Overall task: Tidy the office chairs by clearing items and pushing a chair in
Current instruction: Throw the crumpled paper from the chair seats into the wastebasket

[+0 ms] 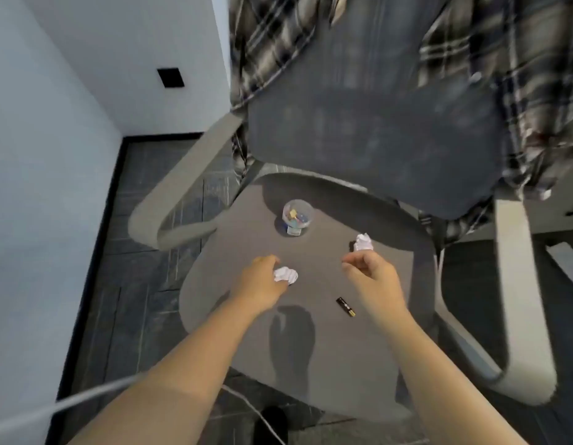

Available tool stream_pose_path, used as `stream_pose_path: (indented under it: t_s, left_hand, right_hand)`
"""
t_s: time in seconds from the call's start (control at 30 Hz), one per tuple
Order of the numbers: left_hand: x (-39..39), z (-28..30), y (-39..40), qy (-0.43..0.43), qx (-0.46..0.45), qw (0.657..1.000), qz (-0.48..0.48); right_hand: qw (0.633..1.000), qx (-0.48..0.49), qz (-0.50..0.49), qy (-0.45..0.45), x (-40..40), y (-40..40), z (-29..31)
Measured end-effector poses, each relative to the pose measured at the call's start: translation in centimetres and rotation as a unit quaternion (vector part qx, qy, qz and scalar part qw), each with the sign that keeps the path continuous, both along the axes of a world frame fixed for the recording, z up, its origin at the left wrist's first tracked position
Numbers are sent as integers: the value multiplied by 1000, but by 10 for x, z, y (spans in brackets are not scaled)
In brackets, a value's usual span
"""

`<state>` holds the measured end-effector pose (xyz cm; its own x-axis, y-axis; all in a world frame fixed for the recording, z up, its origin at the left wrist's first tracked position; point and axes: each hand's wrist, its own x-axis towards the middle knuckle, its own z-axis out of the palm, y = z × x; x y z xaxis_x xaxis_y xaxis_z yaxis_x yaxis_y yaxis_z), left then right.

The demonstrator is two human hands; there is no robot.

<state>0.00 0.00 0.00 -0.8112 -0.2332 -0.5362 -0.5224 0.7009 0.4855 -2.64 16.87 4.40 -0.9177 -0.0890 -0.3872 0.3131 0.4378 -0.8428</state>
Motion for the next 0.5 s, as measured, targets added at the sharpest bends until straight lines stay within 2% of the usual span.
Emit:
stream_pose_path:
  t_s: [0.17, 0.37, 0.5]
  left_hand:
    - [-19, -70, 9, 12, -27, 999, -26]
    - [-32, -108, 17, 8, -61, 996, -67]
    - [-51, -108, 29, 45, 2, 999, -28]
  right_hand:
    - [999, 14, -24, -34, -11, 5, -80]
    - [996, 28, -57, -59, -16, 23, -117]
    - [993, 49, -94, -51, -35, 29, -124]
